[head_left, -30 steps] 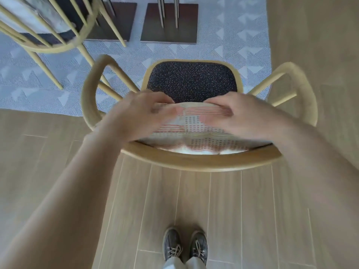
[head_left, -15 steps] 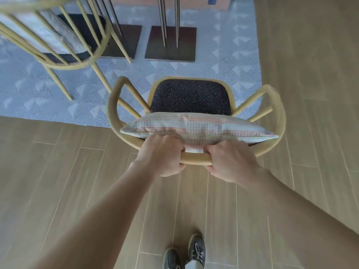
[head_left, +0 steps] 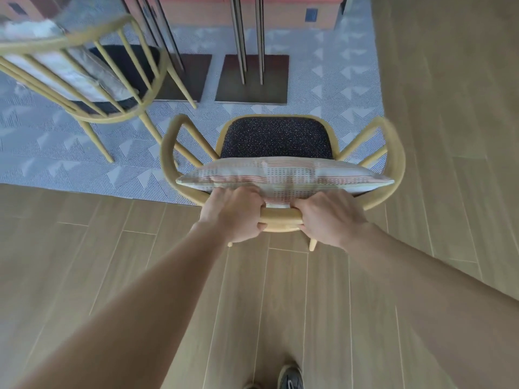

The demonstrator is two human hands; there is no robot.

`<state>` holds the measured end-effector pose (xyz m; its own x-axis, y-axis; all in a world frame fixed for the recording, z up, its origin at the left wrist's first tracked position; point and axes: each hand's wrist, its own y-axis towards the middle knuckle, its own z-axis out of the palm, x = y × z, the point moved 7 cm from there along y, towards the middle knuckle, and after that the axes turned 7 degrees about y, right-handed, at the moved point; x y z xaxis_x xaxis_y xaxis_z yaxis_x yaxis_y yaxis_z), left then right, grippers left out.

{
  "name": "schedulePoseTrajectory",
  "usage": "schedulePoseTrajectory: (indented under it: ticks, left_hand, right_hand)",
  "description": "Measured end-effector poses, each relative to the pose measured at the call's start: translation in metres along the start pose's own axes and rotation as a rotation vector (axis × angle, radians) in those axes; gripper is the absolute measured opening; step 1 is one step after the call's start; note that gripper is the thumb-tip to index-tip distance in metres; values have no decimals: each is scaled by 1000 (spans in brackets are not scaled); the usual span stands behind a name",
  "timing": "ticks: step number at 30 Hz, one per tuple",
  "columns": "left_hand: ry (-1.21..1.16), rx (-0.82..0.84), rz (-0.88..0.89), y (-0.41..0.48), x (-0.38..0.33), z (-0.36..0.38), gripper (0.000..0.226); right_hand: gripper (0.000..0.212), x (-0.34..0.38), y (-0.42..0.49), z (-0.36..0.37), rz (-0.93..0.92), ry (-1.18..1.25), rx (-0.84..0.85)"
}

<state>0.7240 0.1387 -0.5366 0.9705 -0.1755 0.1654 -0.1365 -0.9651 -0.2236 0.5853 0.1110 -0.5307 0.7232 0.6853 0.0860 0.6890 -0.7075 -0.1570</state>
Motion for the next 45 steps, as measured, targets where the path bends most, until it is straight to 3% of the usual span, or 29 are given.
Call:
schedulePoseTrajectory:
  ticks: [6,20,30,45]
  left_hand:
    - [-1,6,-41,59,44,0,29]
    - [-14,-41,-54,241,184,-17,25]
    - [-18,-57,-41,356,259,-37,34]
    - [-59,-85,36,414,295,-50,34]
  right_hand:
    - [12,-22,71,-11,-28,-46,-39]
    - [28,-85,287,-55,-58,-55,-34]
    - [19,-133,413,-82,-34,11,-46]
    - [24,-155,475,-106,-54,-46,-7]
